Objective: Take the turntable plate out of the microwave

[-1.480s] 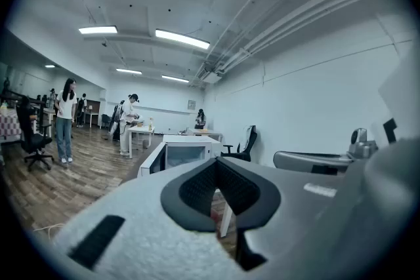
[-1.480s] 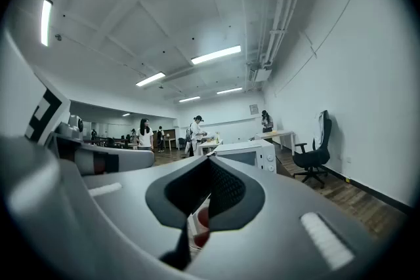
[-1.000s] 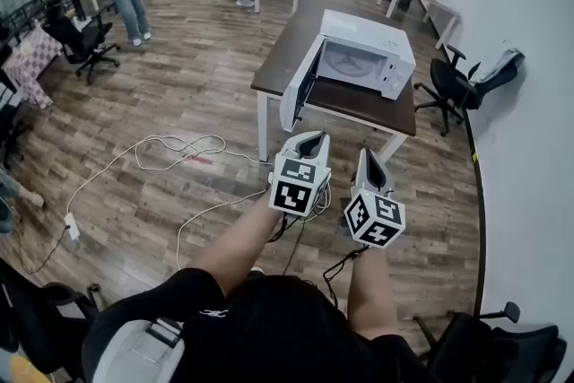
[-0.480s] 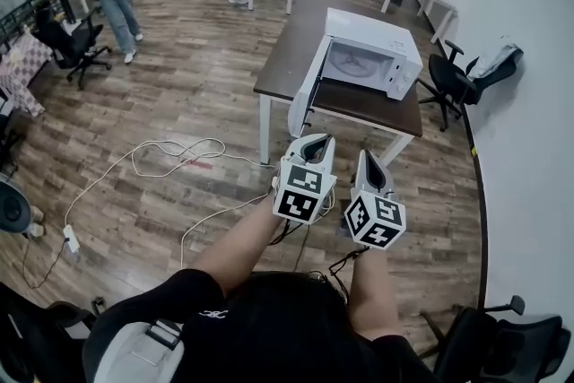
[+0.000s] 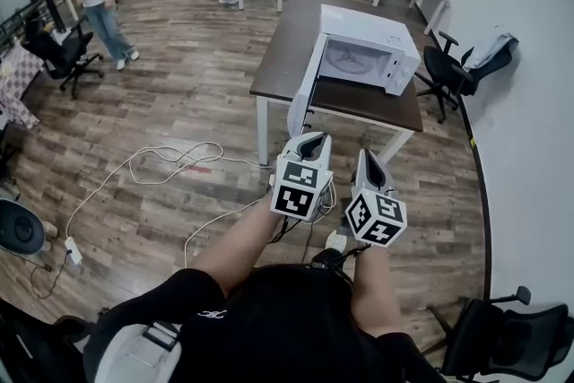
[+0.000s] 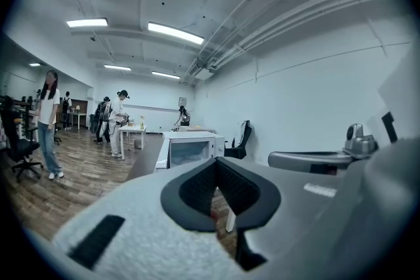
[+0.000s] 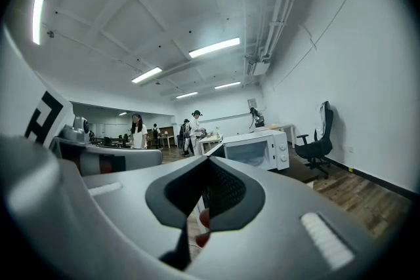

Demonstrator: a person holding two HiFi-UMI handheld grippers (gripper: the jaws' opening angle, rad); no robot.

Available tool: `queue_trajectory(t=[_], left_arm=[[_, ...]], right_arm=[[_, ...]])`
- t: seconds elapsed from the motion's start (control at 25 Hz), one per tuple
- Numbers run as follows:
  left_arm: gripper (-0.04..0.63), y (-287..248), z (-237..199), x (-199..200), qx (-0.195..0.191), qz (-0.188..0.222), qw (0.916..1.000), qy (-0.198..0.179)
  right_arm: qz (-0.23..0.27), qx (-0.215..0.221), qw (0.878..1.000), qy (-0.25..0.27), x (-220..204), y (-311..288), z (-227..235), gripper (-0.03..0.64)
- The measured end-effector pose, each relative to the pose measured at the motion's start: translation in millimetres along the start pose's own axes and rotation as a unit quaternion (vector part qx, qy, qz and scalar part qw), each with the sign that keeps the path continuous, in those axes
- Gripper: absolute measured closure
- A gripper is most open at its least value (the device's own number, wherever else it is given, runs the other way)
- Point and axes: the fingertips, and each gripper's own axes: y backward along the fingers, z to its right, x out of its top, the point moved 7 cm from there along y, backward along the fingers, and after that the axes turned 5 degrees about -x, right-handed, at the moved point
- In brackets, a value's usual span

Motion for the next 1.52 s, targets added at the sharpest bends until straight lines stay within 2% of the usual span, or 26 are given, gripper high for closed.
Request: queue_trajectory(t=[0.32,0.6,1.2,1.52], left_arm=[[0.586,-30.6,-6.4,0.4,0.001,0.001,1.0,-0.009],[0.586,-90.1,-16.1,1.0,0.014,0.0,0.9999,-0.005],[0.588,-269.9,-48.1,23.1,0.039,-0.019,0.9989,0.015],[0.587,-355.9,-60.0,31.9,0.069,-0.031,0.9968,0.024]], right_arm=[[0.002,-0.001,1.0,-0.003,-0.4,-30.8,18.9,0.607],[-0.002,0.012,1.0,-0.007,0.5,-84.8,57.0,0.607],[-0.042,0.036,0.998,-0.028,14.3,-240.9,164.3,0.607],[-0.068,0.062,0.995,-0.035,22.0,-318.7,219.7,0.607]])
